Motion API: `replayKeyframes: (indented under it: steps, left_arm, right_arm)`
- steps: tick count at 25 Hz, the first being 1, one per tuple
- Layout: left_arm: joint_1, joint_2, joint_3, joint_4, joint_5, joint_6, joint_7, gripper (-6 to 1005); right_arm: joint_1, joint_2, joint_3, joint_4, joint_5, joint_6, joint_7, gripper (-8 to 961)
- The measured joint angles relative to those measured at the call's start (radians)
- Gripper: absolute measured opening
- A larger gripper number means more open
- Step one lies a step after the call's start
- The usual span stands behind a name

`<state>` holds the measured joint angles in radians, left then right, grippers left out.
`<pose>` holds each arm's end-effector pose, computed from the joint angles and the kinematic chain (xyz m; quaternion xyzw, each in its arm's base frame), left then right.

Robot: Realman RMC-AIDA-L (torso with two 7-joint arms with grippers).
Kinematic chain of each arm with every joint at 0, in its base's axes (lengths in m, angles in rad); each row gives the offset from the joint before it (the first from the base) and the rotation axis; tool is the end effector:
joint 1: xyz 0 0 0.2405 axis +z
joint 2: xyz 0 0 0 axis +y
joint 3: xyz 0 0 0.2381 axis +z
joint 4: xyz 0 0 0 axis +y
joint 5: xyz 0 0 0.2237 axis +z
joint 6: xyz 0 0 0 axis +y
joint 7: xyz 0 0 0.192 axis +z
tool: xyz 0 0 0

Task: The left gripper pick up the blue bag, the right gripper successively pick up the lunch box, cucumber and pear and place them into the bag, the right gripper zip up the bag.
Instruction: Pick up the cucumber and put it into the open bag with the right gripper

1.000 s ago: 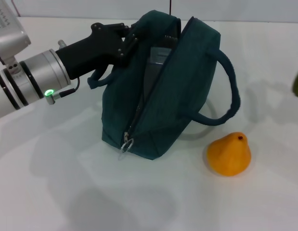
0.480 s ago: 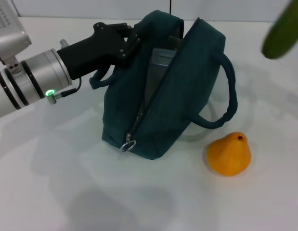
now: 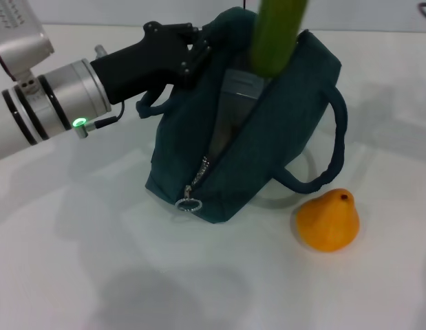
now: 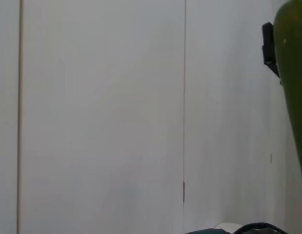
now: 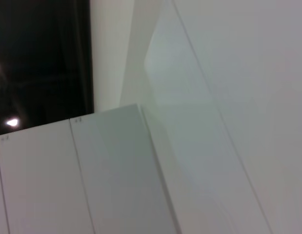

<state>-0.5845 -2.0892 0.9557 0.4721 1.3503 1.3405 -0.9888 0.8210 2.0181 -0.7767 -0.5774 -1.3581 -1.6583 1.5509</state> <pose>-0.1784 0.3991 -0.0365 -0.8819 -0.1101 -0.3774 0.2603 0.0586 0.4096 0.0483 -0.8429 0.1233 0.5207 0.0564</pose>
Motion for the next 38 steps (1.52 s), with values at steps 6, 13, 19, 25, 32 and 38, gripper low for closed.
replayKeyframes:
  steps: [6,13,19,25,32,38]
  left_arm:
    - [-0.015,0.000,0.021,-0.001,0.001,-0.004,0.002,77]
    - [-0.016,0.000,0.029,0.000,-0.003,-0.006,0.002,78]
    - [-0.017,0.000,0.029,0.000,-0.004,-0.007,0.001,78]
    - [-0.019,0.000,0.029,0.000,-0.004,-0.025,0.003,77]
    - [-0.030,0.000,0.029,0.000,-0.003,-0.035,0.004,77]
    - [-0.041,-0.001,0.029,-0.008,-0.002,-0.039,0.004,78]
  right_arm:
    - [0.003,0.008,-0.065,0.027,0.015,0.016,-0.021,578]
    - [0.000,0.010,-0.155,0.095,0.028,0.076,-0.144,598]
    - [-0.001,0.010,-0.176,0.164,0.025,0.092,-0.256,614]
    - [-0.042,0.010,-0.231,0.171,0.027,0.136,-0.329,631]
    - [-0.059,0.007,-0.254,0.164,0.024,0.150,-0.346,651]
    - [-0.110,0.007,-0.259,0.149,0.084,0.143,-0.358,667]
